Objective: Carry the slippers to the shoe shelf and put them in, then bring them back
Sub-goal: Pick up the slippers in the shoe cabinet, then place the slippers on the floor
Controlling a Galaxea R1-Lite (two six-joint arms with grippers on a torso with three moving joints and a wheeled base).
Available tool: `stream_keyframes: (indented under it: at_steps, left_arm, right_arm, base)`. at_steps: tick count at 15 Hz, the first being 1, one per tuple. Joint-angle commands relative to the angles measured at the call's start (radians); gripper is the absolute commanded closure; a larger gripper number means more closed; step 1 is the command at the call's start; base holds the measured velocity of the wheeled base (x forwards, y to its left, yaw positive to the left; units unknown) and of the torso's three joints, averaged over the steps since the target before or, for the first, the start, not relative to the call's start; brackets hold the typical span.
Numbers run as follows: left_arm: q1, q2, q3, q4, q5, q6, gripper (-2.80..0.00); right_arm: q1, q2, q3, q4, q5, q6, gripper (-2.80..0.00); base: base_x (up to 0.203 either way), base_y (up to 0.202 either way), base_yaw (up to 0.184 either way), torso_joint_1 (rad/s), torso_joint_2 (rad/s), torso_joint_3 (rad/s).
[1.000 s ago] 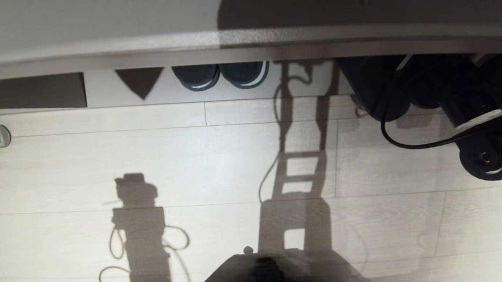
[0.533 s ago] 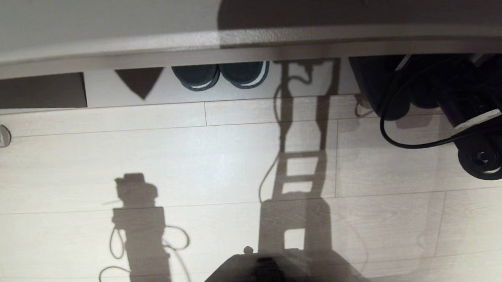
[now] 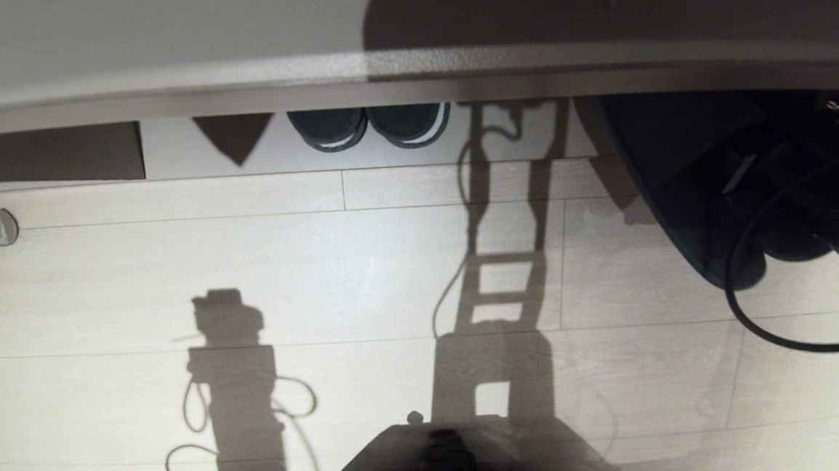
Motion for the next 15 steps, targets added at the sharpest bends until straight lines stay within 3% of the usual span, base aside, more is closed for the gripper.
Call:
stream_keyframes:
  at_steps: [1, 4, 8, 10, 15]
  left_arm:
    - [0.0, -0.002, 0.002, 0.0, 0.0, -0.001, 0.0]
    - [0.0, -0.002, 0.002, 0.0, 0.0, -0.001, 0.0]
    - [0.0, -0.001, 0.002, 0.0, 0.0, -0.001, 0.0]
    - [0.0, -0.002, 0.002, 0.0, 0.0, -0.004, 0.0]
    - [0.0, -0.002, 0.002, 0.001, 0.0, -0.004, 0.0]
  right_arm:
    - [0.0, -0.211, 0.111, 0.062, 0.003, -0.002, 0.0]
    - [-0.001, -0.585, 0.252, 0.374, 0.008, -0.004, 0.0]
    - [-0.025, -0.962, 0.32, 0.858, 0.017, 0.0, 0.0]
    - [-0.073, -1.101, 0.349, 0.935, 0.025, 0.013, 0.0]
    - [-0.132, -1.331, 0.525, 0.979, 0.075, 0.076, 0.0]
  base:
    - [0.0, 0.0, 0.0, 0.0, 0.0, 0.0]
    - [0.0, 0.0, 0.0, 0.0, 0.0, 0.0]
    - [0.0, 0.0, 0.0, 0.0, 0.0, 0.0]
    - [0.0, 0.0, 0.0, 0.0, 0.0, 0.0]
    - [0.0, 0.0, 0.0, 0.0, 0.0, 0.0]
